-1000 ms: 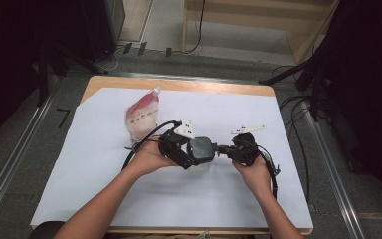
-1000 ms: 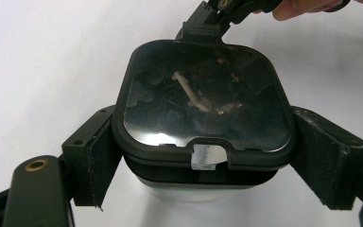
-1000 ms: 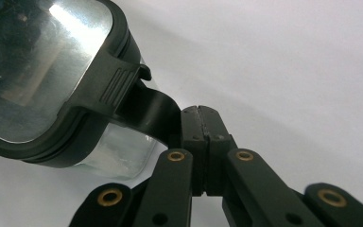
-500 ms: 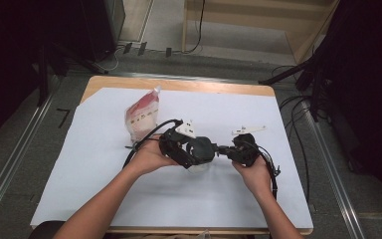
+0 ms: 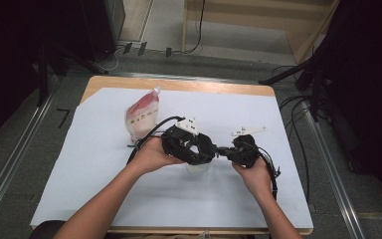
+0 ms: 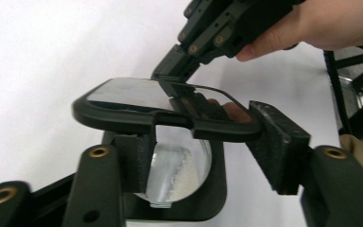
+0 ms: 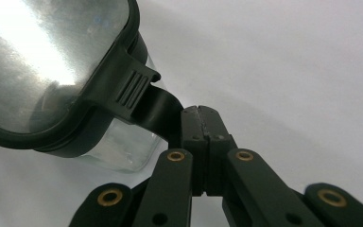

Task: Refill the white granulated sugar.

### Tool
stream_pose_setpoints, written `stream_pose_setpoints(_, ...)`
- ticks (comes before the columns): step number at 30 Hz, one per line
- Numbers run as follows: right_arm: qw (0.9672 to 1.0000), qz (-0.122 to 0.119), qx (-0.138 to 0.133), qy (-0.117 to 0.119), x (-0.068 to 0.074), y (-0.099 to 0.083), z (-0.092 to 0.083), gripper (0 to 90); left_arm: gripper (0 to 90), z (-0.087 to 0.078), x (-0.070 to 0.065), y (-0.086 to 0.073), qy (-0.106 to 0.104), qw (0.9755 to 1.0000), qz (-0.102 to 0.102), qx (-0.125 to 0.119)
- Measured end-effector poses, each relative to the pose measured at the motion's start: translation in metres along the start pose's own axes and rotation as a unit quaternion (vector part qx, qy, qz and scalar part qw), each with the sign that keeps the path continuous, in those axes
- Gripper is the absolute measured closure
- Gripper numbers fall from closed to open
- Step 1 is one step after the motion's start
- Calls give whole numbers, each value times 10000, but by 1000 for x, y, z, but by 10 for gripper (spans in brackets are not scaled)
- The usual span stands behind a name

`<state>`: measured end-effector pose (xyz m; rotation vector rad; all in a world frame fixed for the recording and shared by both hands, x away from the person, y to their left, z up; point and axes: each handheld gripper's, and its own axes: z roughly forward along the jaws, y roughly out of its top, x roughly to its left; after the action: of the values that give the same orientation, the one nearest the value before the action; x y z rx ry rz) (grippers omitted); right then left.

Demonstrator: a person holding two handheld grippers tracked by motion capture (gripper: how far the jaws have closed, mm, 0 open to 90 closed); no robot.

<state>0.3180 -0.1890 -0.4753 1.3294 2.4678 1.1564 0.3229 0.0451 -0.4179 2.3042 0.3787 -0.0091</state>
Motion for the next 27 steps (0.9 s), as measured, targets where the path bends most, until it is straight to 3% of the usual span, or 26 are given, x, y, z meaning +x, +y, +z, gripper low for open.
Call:
stream_pose_setpoints(5, 10000, -3, 20, 11, 0, 0, 0, 900, 569, 0, -1, 4, -167, 9998, -16, 53)
stream_pose_setpoints(16, 10000, -45, 1, 35, 0, -1, -2, 900, 613, 1, -2, 17, -253, 9993, 43, 255)
stream_pose_setpoints(27, 10000, 1, 28, 56, 1, -2, -2, 900, 695, 9, -1, 32, -398, 9990, 117, 194)
